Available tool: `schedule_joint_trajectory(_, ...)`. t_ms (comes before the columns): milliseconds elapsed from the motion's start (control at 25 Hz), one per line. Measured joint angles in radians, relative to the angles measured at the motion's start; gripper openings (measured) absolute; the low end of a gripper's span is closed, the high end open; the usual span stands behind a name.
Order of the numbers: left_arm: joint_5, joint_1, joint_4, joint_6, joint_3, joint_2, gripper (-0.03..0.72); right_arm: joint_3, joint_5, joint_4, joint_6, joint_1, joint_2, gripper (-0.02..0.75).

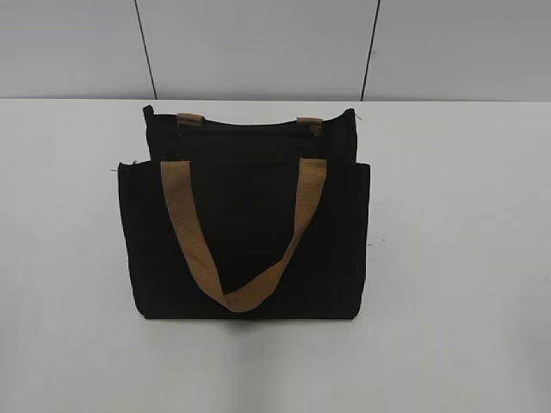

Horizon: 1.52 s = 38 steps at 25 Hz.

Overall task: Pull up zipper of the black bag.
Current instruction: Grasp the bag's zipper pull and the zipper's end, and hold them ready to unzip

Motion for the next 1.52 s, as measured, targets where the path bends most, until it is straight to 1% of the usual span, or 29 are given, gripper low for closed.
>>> schedule_joint_trajectory(120, -0.066, 0.000, -0.001, 0.000, -0.021, 0.000, 0.471, 0.000, 0.000, 0.000, 0.000, 0.000, 0.000, 0.568)
schedule_joint_trajectory(240, -0.239, 0.000, 0.002, 0.000, -0.030, -0.001, 0.471, 0.000, 0.000, 0.000, 0.000, 0.000, 0.000, 0.568)
schedule_joint_trajectory(360, -0.399, 0.000, 0.028, 0.000, -0.028, 0.023, 0.470, 0.000, 0.000, 0.000, 0.000, 0.000, 0.000, 0.568)
schedule_joint_trajectory(480, -0.572, 0.000, 0.034, 0.000, 0.006, 0.090, 0.470, 0.000, 0.000, 0.000, 0.000, 0.000, 0.000, 0.568)
schedule_joint_trajectory(680, -0.865, 0.000, 0.036, 0.001, 0.084, 0.265, 0.462, 0.000, 0.000, 0.000, 0.000, 0.000, 0.000, 0.568)
schedule_joint_trajectory(880, -1.129, -0.001, 0.039, 0.001, 0.131, 0.484, 0.407, 0.000, 0.000, 0.000, 0.000, 0.000, 0.000, 0.568)
schedule_joint_trajectory(960, -1.206, -0.014, 0.045, 0.001, 0.139, 0.589, 0.393, 0.000, 0.000, 0.000, 0.000, 0.000, 0.000, 0.568)
schedule_joint_trajectory(1080, -1.286, -0.056, 0.079, 0.001, 0.140, 0.753, 0.368, 0.000, 0.000, 0.000, 0.000, 0.000, 0.000, 0.568)
schedule_joint_trajectory(1160, -1.335, -0.093, 0.122, -0.002, 0.140, 0.881, 0.344, 0.000, 0.000, 0.000, 0.000, 0.000, 0.000, 0.568)
schedule_joint_trajectory(1240, -1.373, -0.115, 0.180, -0.033, 0.142, 0.971, 0.328, 0.000, 0.000, 0.000, 0.000, 0.000, 0.000, 0.568)
schedule_joint_trajectory(1360, -1.435, -0.119, 0.316, -0.147, 0.142, 1.102, 0.321, 0.000, 0.000, 0.000, 0.000, 0.000, 0.000, 0.568)
schedule_joint_trajectory(1520, -1.534, -0.119, 0.574, -0.353, 0.142, 1.259, 0.318, 0.000, 0.000, 0.000, 0.000, 0.000, 0.000, 0.568)
